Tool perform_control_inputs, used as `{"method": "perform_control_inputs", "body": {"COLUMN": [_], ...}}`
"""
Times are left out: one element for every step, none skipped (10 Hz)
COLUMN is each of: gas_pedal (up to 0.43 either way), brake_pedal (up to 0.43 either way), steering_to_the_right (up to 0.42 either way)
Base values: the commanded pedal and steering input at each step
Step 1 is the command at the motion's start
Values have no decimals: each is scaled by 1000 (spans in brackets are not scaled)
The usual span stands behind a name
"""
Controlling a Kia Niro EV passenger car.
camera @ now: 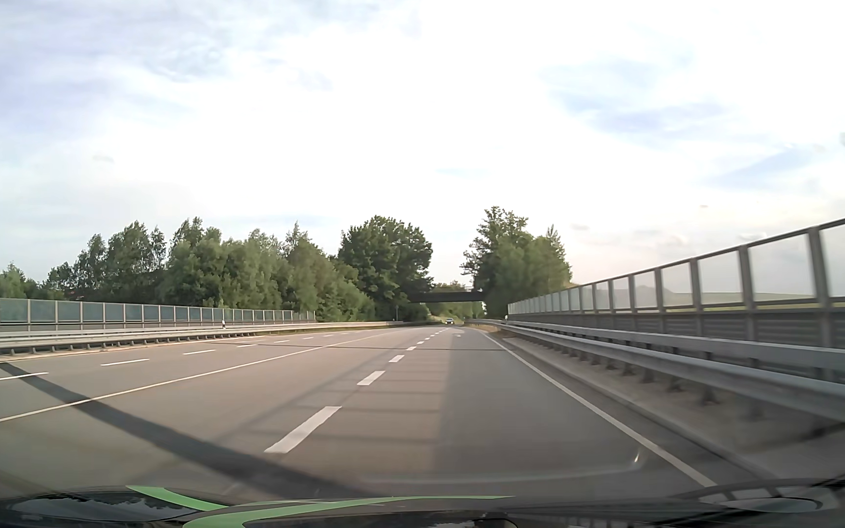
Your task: Follow the waypoints while adhering to traffic rules and regulations
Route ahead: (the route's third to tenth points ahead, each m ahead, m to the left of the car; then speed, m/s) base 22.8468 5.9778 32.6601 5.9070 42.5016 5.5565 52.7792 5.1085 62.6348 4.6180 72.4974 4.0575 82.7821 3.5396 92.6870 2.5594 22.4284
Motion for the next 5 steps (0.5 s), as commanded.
{"method": "perform_control_inputs", "body": {"gas_pedal": [630,630,598,591,559], "brake_pedal": [0,0,0,0,0], "steering_to_the_right": [-12,-12,-12,-11,-9]}}
